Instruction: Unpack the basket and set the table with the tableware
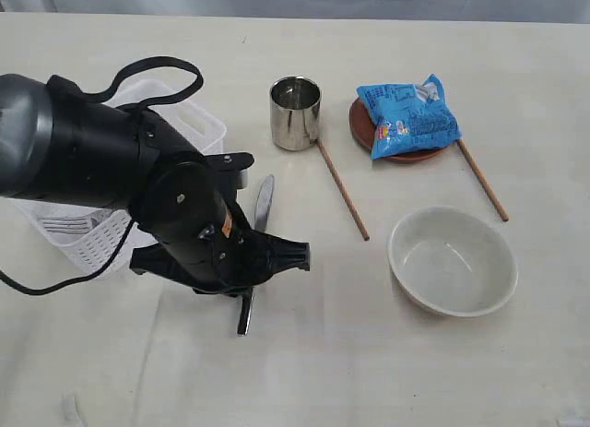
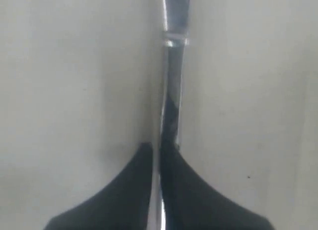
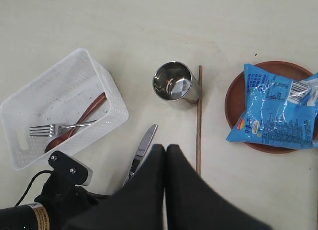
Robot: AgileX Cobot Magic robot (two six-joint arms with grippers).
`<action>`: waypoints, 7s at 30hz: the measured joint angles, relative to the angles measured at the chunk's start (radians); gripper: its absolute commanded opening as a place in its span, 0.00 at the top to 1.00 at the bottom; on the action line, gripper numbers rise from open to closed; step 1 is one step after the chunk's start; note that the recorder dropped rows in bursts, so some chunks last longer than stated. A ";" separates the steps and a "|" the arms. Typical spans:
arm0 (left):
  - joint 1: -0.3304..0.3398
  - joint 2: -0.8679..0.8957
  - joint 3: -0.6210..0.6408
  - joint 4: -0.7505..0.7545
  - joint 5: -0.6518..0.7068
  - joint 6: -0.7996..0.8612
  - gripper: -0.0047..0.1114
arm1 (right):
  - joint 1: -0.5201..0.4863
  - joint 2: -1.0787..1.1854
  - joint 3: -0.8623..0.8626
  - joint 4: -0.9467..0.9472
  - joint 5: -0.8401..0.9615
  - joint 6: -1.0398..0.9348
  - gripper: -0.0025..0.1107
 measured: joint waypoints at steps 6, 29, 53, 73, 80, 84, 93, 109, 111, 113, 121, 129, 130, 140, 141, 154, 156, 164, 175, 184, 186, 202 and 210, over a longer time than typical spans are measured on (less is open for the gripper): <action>0.050 -0.065 -0.008 0.090 0.109 0.010 0.66 | 0.000 0.000 0.000 0.000 0.000 0.000 0.98; 0.457 -0.303 -0.179 0.099 0.485 0.459 0.52 | 0.000 0.000 0.000 0.000 0.000 -0.004 0.98; 0.503 0.090 -0.187 -0.011 0.215 0.666 0.53 | 0.000 0.000 0.000 0.000 0.000 -0.012 0.98; 0.503 0.107 -0.225 0.024 0.192 0.653 0.96 | 0.000 0.000 0.000 0.000 0.001 -0.012 0.98; 0.503 0.006 -0.229 0.092 0.132 0.643 0.96 | 0.000 0.000 0.000 0.000 0.001 -0.019 0.98; 0.503 -0.015 -0.231 0.095 0.147 0.654 0.96 | 0.000 0.000 0.000 0.000 0.001 -0.021 0.98; 0.503 0.027 -0.231 -0.057 0.189 0.828 0.55 | 0.000 0.000 0.000 0.000 0.001 -0.022 0.98; 0.503 0.129 -0.240 -0.065 0.172 0.830 0.86 | 0.000 0.000 0.000 0.001 0.001 -0.022 0.98; 0.503 0.129 -0.240 -0.065 0.172 0.830 0.96 | 0.000 0.000 0.000 0.001 0.001 -0.022 0.98; 0.503 0.130 -0.240 -0.064 0.171 0.830 0.96 | 0.000 0.000 0.000 0.002 0.001 -0.022 0.98; 0.503 0.127 -0.249 0.067 0.170 0.686 0.96 | 0.000 0.000 0.000 0.004 0.001 -0.022 0.98; 0.503 0.097 -0.246 0.224 0.147 0.564 0.96 | 0.000 0.000 0.000 0.004 0.001 -0.022 0.98; 0.503 0.091 -0.243 0.236 0.147 0.557 0.96 | 0.000 0.000 0.000 0.004 0.001 -0.022 0.98; 0.503 0.016 -0.242 0.521 0.208 0.316 0.96 | 0.000 0.000 0.000 0.004 0.001 -0.024 0.98; 0.503 0.010 -0.242 0.533 0.216 0.304 0.96 | 0.000 0.000 0.000 0.004 0.001 -0.024 0.98; 0.667 -0.097 -0.238 0.458 0.285 0.305 0.96 | 0.000 0.000 0.000 0.004 0.001 -0.024 0.98; 0.667 -0.126 -0.238 0.486 0.270 0.291 0.96 | 0.000 0.000 0.000 0.004 0.001 -0.024 0.98; 0.702 -0.143 -0.202 0.698 0.379 0.129 0.96 | 0.000 0.000 0.000 0.004 0.001 -0.024 0.98; 0.814 -0.143 -0.051 0.209 0.260 0.493 0.96 | 0.000 0.000 0.000 0.004 0.001 -0.024 0.98; 0.801 -0.204 -0.051 0.127 0.219 0.560 0.96 | 0.000 0.000 0.000 0.008 0.001 -0.026 0.98; 0.801 -0.236 -0.053 0.127 0.186 0.550 0.96 | 0.000 0.000 0.000 0.008 0.001 -0.026 0.98; 0.675 -0.199 -0.236 -0.223 0.355 0.767 0.47 | 0.000 0.000 0.000 0.051 0.001 -0.028 0.98; 0.562 -0.060 -0.298 -0.017 0.415 0.779 0.47 | 0.000 0.000 0.000 0.051 0.001 -0.028 0.98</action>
